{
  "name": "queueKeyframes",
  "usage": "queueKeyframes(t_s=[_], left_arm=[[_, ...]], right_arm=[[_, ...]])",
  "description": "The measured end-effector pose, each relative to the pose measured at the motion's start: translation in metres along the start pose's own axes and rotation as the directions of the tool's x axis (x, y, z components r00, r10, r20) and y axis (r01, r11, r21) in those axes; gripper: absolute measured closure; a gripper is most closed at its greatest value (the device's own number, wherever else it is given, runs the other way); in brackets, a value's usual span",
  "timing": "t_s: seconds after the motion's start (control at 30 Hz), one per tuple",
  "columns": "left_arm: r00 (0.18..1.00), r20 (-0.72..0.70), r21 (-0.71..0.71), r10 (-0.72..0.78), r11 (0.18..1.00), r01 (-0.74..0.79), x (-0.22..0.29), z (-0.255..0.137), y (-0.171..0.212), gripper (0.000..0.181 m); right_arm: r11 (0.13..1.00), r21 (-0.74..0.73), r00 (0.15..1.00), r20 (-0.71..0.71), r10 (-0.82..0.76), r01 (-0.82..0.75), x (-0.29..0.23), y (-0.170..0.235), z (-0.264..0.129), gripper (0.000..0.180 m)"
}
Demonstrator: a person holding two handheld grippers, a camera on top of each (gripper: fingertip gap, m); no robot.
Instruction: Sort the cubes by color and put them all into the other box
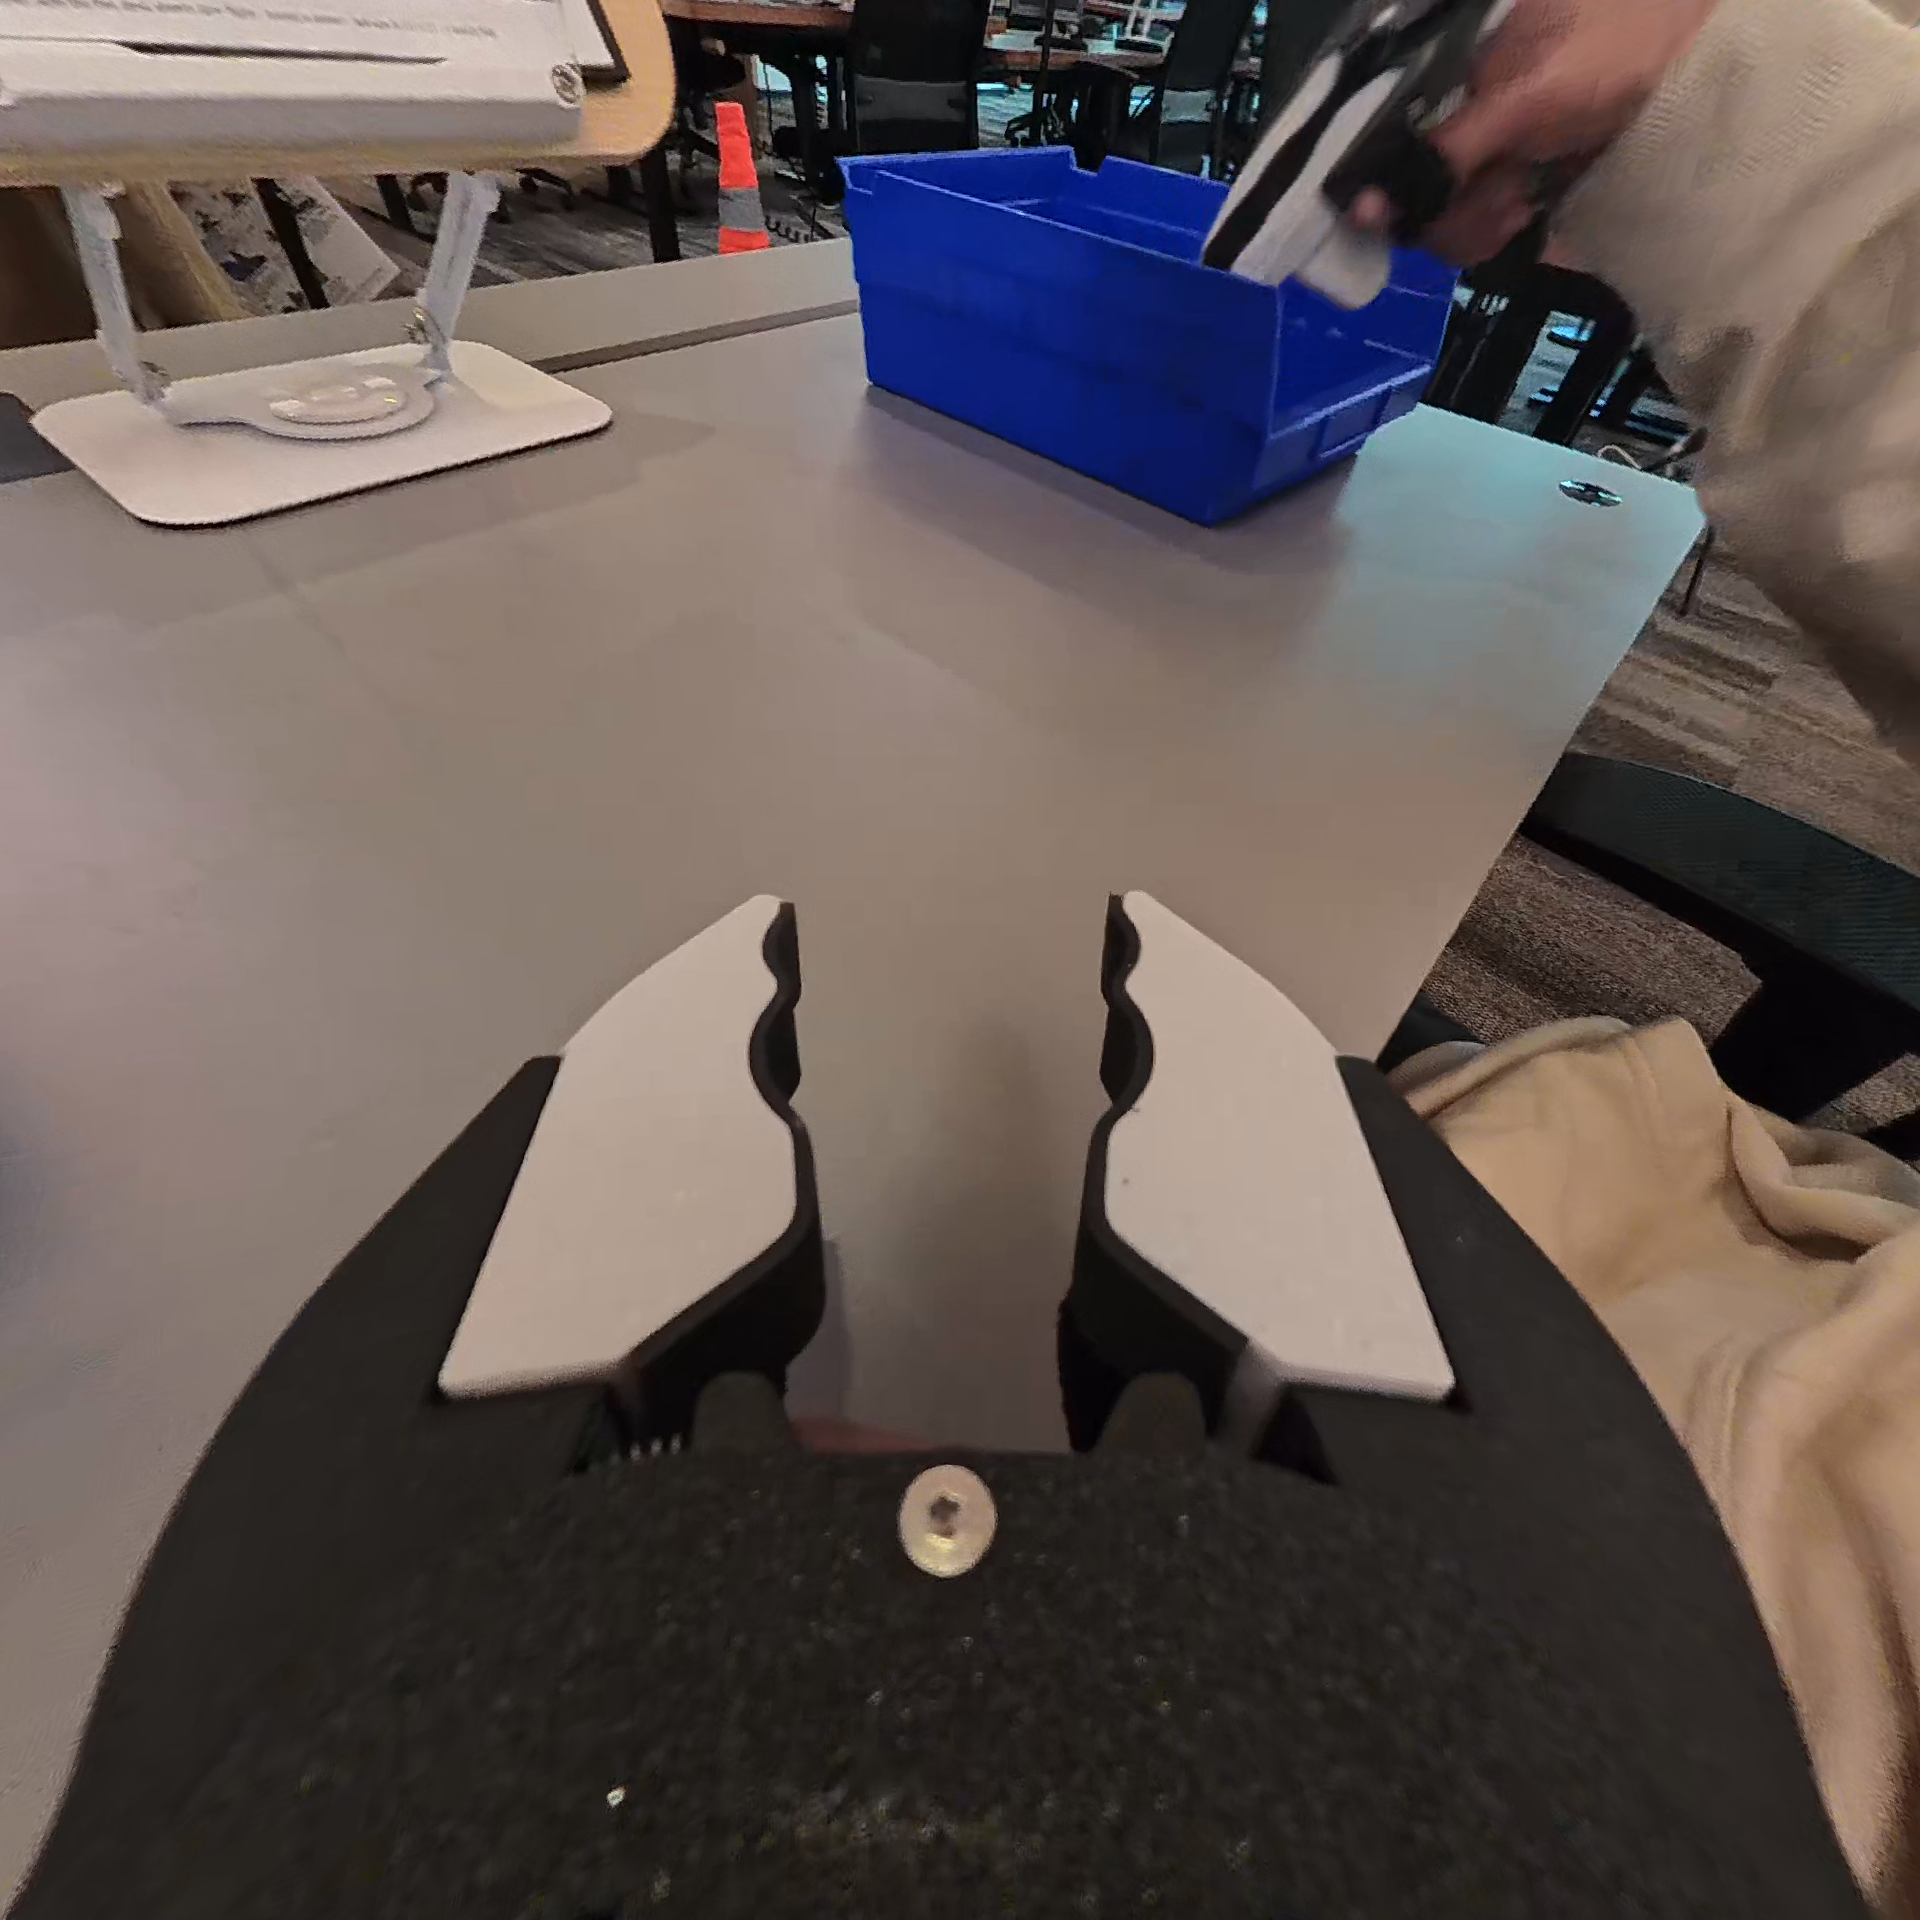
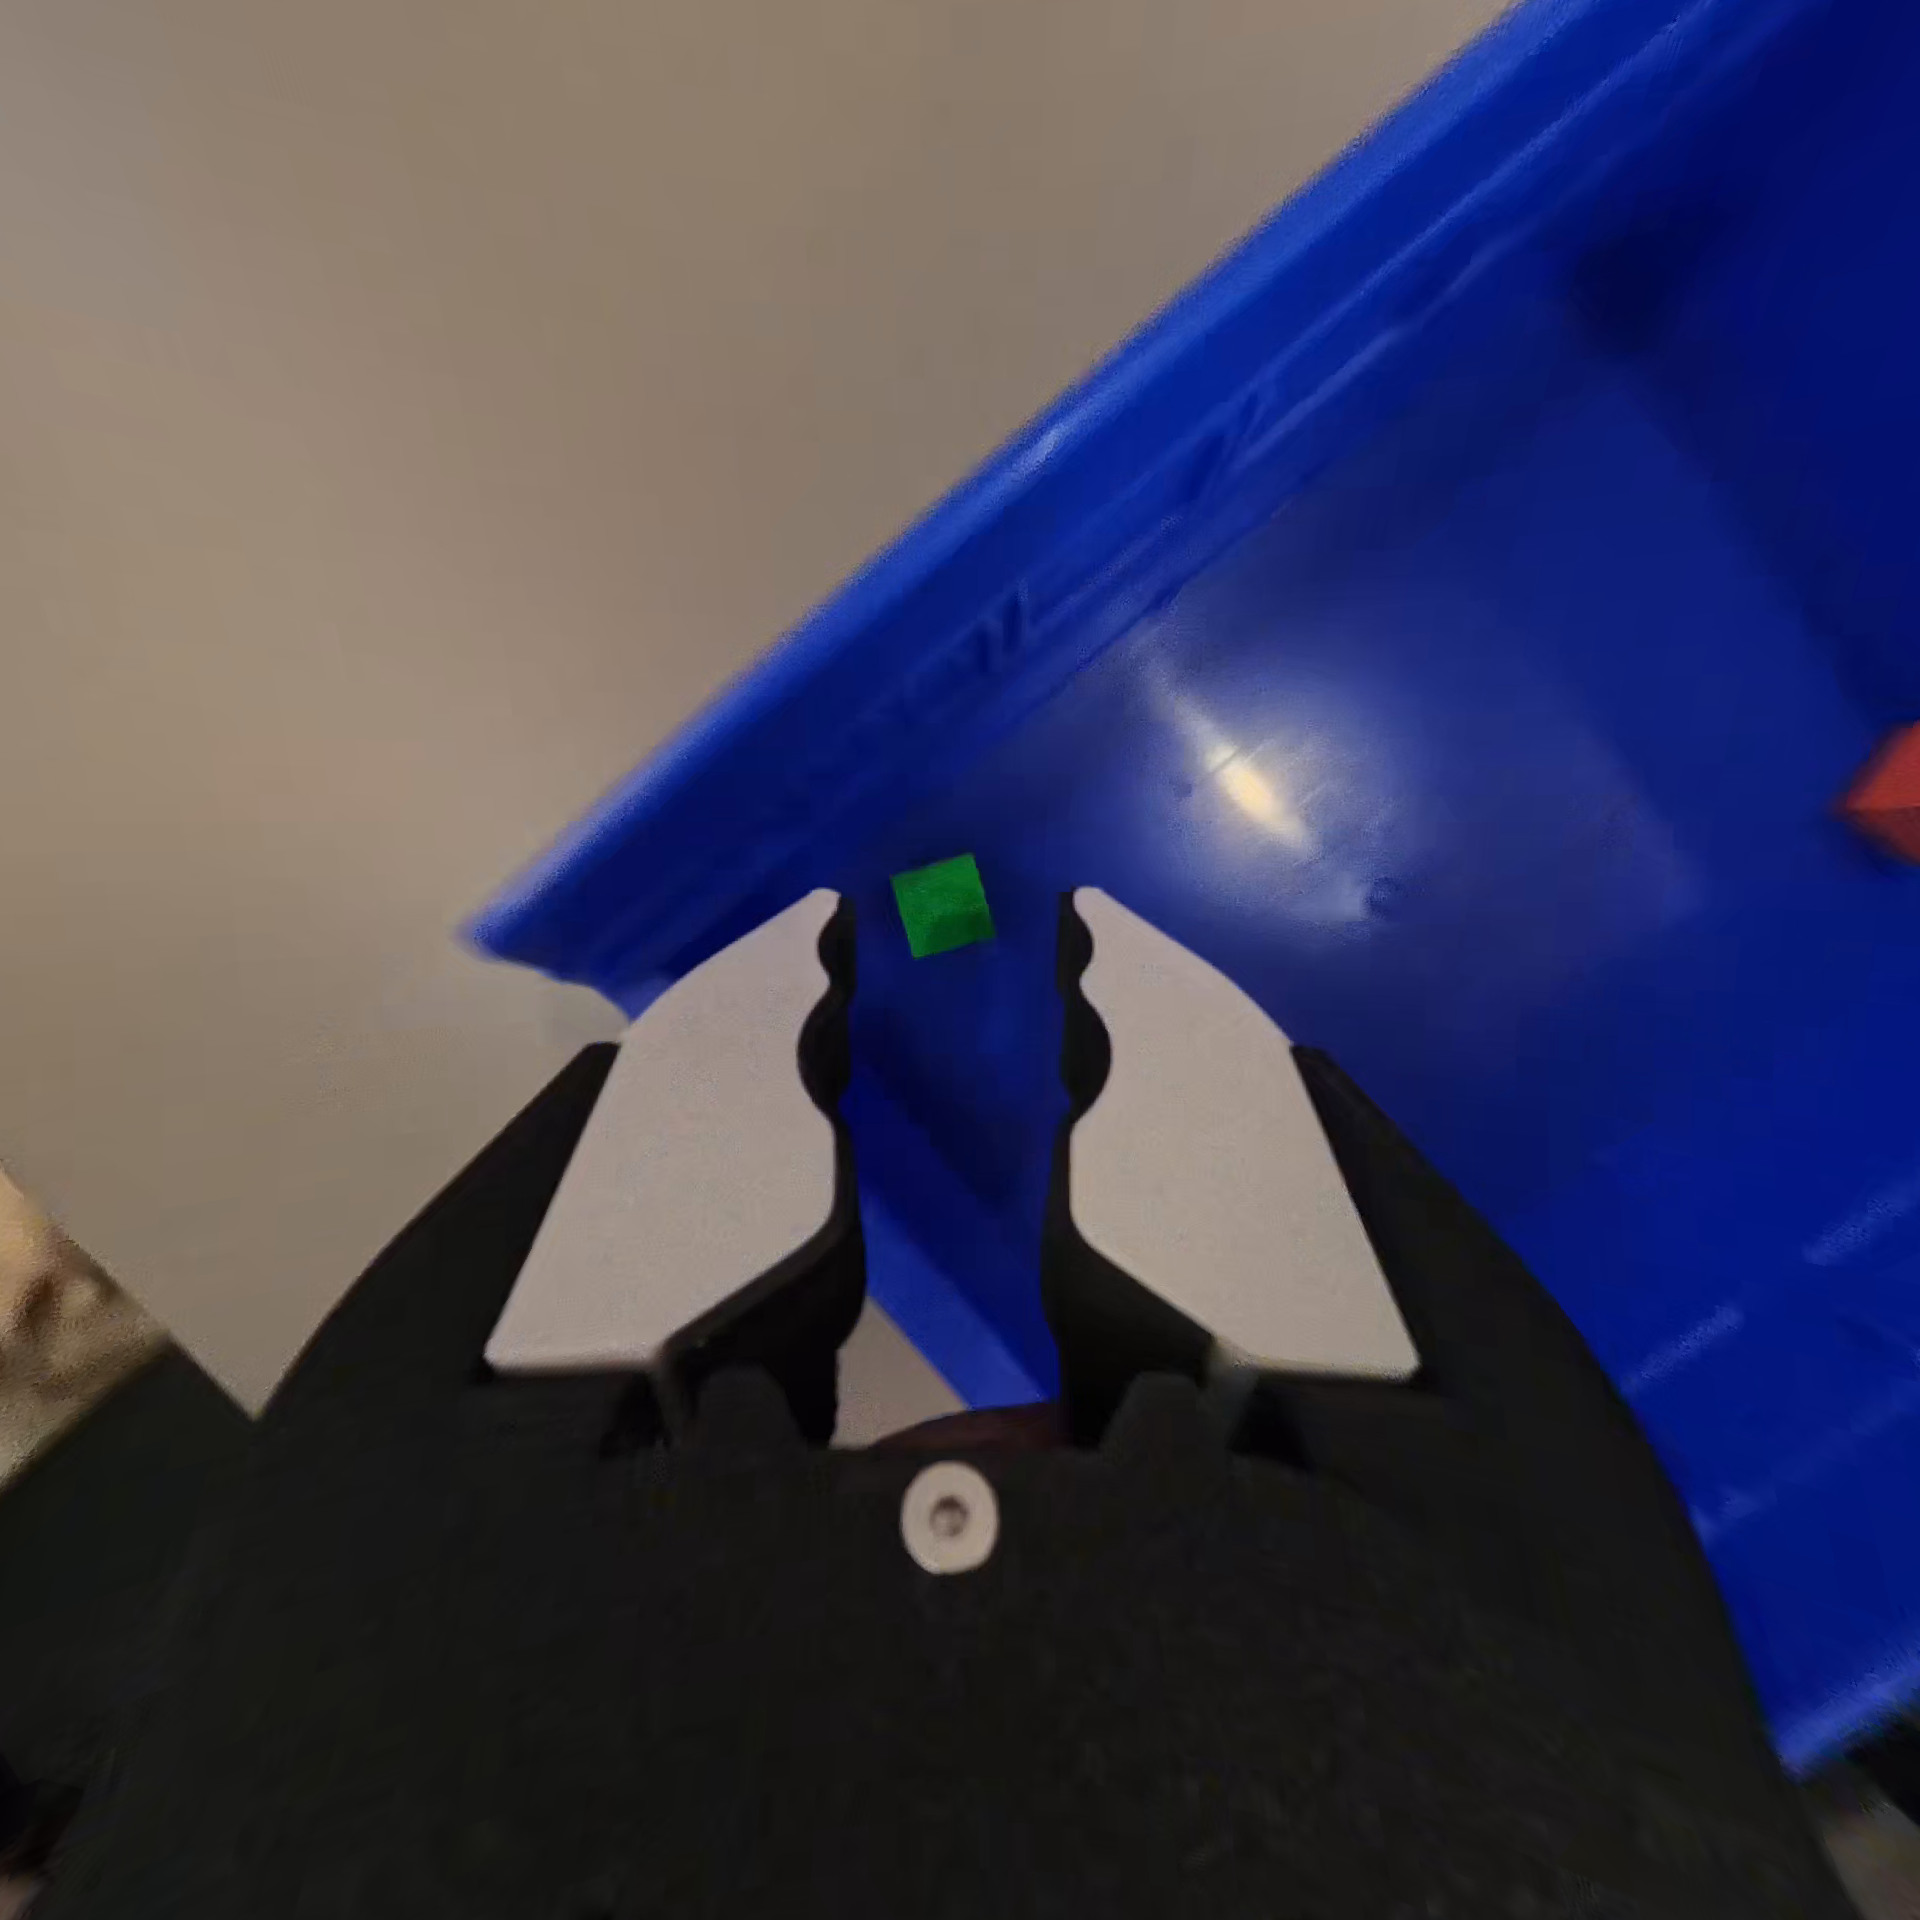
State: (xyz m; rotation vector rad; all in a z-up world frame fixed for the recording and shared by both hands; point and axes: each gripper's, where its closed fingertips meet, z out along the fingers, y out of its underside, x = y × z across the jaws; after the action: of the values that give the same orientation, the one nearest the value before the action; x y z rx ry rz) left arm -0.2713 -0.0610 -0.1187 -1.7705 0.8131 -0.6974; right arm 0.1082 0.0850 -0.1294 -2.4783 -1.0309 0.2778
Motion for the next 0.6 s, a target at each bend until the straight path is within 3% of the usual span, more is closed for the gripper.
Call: queueKeyframes(t_s=[0.07, 0.13, 0.2, 0.27, 0.33, 0.47, 0.6], left_arm=[[1.0, 0.03, 0.011, 0.008, 1.0, -0.008, -0.006, -0.002, -0.002, 0.126], [0.997, 0.081, 0.02, 0.014, 1.0, -0.016, -0.015, -0.004, -0.005, 0.127], [0.992, 0.127, 0.025, -0.003, 1.0, 0.0, -0.024, -0.006, -0.005, 0.128], [0.985, 0.168, 0.015, -0.024, 1.0, 0.022, -0.031, -0.006, -0.002, 0.131], [0.982, 0.185, -0.008, -0.03, 0.999, 0.032, -0.033, -0.004, 0.002, 0.133], [0.983, 0.184, -0.009, -0.018, 1.0, 0.02, -0.032, -0.003, 0.002, 0.131], [0.981, 0.196, -0.032, -0.016, 0.999, 0.022, -0.035, -0.004, 0.004, 0.128]], right_arm=[[0.951, 0.31, 0.996, -0.084, 0.033, -0.005, -0.021, -0.03, -0.042, 0.14], [0.759, 0.65, 0.993, -0.065, 0.097, -0.032, -0.07, -0.06, -0.082, 0.142], [0.595, 0.794, 0.991, 0.07, 0.114, -0.124, -0.133, -0.068, -0.083, 0.142], [0.52, 0.819, 0.97, 0.214, 0.113, -0.241, -0.192, -0.064, -0.054, 0.141], [0.537, 0.791, 0.955, 0.275, 0.115, -0.292, -0.235, -0.057, -0.015, 0.141], [0.618, 0.774, 0.988, 0.148, 0.038, -0.139, -0.268, -0.057, 0.01, 0.141], [0.619, 0.778, 0.991, 0.135, 0.001, -0.107, -0.275, -0.056, 0.006, 0.141]])
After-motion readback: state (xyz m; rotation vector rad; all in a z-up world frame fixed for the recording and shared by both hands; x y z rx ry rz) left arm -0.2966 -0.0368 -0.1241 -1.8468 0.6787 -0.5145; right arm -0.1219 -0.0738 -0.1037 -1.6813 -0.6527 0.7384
